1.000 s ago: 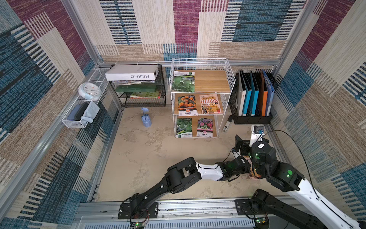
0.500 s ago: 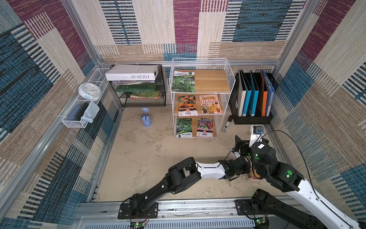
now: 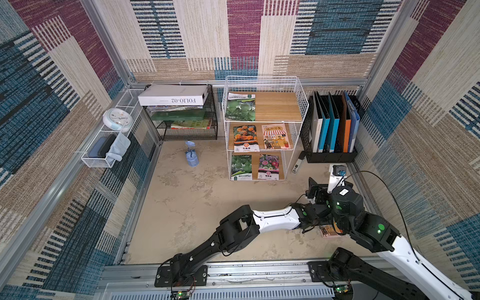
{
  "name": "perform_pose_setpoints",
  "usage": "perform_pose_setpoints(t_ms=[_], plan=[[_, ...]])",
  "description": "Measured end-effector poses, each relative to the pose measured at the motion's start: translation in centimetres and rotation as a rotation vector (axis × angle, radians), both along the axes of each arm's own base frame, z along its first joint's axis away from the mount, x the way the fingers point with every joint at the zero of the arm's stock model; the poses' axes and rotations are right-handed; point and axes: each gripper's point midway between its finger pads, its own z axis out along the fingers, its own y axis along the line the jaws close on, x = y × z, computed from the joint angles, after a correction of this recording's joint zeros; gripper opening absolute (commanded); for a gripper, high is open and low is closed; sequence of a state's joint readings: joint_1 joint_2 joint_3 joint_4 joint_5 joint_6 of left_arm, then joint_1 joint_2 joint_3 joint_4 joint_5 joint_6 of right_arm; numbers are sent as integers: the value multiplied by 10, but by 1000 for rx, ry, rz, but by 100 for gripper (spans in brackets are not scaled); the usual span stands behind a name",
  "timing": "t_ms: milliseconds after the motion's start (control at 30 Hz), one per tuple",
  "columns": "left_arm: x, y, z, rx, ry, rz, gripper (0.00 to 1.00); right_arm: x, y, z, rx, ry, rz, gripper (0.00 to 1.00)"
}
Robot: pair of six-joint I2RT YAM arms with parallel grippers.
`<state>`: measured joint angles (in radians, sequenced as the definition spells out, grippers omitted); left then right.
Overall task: Take the seed bag off the shelf
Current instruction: Place the seed packet at the center of the board, then pick up the seed packet from the shelf.
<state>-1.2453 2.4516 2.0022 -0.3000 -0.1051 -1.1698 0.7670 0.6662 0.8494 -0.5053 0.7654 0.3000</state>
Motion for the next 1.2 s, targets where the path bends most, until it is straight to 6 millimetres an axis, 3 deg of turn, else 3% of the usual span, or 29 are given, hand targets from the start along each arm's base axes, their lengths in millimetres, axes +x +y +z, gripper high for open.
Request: perform_pose_setpoints(t_ms=[200,433,533,733,800,867,1000,1067,1200], plan=[[-4,51,1,149,-30,20,85,-1,0,19,20,-28,5,99],[3,111,52,191,-174,56,86,3,11,78,33,-103,64,98],[7,132,81,179,-249,60,86,12,32,100,-6,-111,145,98],[14,167,157,88,-408,38,87,33,81,134,-151,-127,323,97],[19,189,180,54,-442,47,88,39,96,144,-210,-153,382,96],[31,219,192,21,-440,83,88,45,112,151,-273,-186,444,95],[64,311,189,-24,-390,250,91,62,149,148,-469,-229,584,93],[64,338,199,-61,-383,279,92,72,164,143,-559,-237,629,92],[65,365,247,-143,-440,277,93,83,188,150,-673,-292,704,87]])
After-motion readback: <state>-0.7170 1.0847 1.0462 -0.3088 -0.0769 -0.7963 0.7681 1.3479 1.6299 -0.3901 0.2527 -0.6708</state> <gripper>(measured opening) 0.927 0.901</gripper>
